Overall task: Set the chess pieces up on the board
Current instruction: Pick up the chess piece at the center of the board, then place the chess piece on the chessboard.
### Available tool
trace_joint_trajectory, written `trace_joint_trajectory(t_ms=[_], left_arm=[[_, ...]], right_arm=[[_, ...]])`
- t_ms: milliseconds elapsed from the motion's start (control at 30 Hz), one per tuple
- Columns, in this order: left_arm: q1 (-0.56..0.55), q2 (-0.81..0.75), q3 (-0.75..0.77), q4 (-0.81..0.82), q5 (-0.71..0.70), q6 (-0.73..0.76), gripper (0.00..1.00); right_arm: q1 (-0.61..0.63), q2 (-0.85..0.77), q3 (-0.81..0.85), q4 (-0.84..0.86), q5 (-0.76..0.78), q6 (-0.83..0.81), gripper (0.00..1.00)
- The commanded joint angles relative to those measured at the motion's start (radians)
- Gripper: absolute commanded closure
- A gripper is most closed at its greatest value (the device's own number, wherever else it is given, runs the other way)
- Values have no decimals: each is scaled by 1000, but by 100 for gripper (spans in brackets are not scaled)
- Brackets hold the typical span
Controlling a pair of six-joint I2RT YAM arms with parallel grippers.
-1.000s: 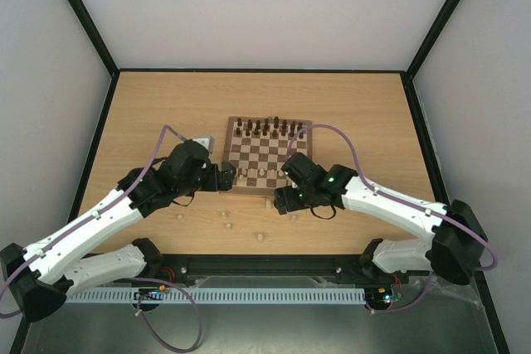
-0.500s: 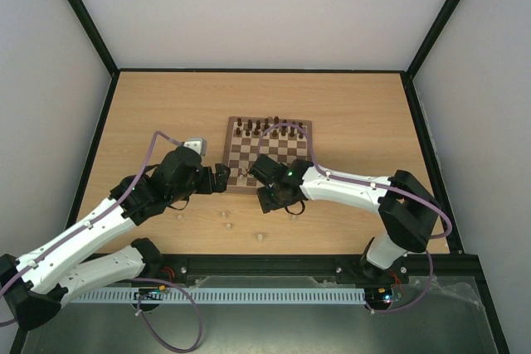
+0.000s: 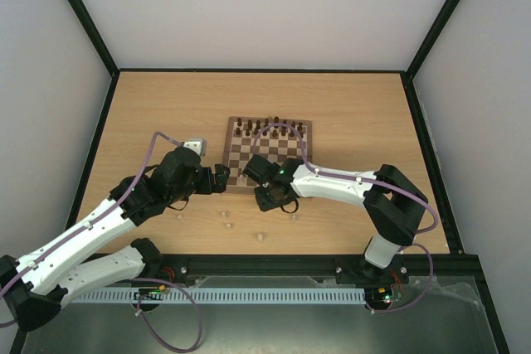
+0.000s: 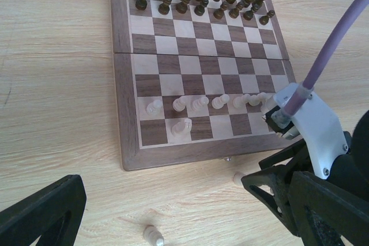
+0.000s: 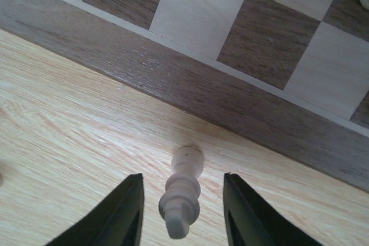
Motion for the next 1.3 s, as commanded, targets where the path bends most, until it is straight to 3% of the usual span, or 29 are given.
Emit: trace_joint_trajectory(t_ms=[0, 67, 133, 367, 700, 1267], left_arm=[[11, -8, -22, 27, 5, 12, 1], [14, -8, -24, 31, 9, 15, 1], [15, -7, -25, 31, 10, 17, 1], [23, -5, -23, 34, 19, 26, 1], [34, -10, -33, 43, 27, 25, 1], [39, -19, -35, 44, 30, 26, 1]], right_arm=[[8, 26, 38, -77, 41, 1, 72], [8, 23, 46, -87, 46, 2, 82], [8, 0, 53, -95, 52, 2, 86], [7, -41, 172, -214, 104, -51, 85], [-25, 104, 329, -273, 114, -138, 84], [-65, 151, 375, -277, 127, -173, 84]])
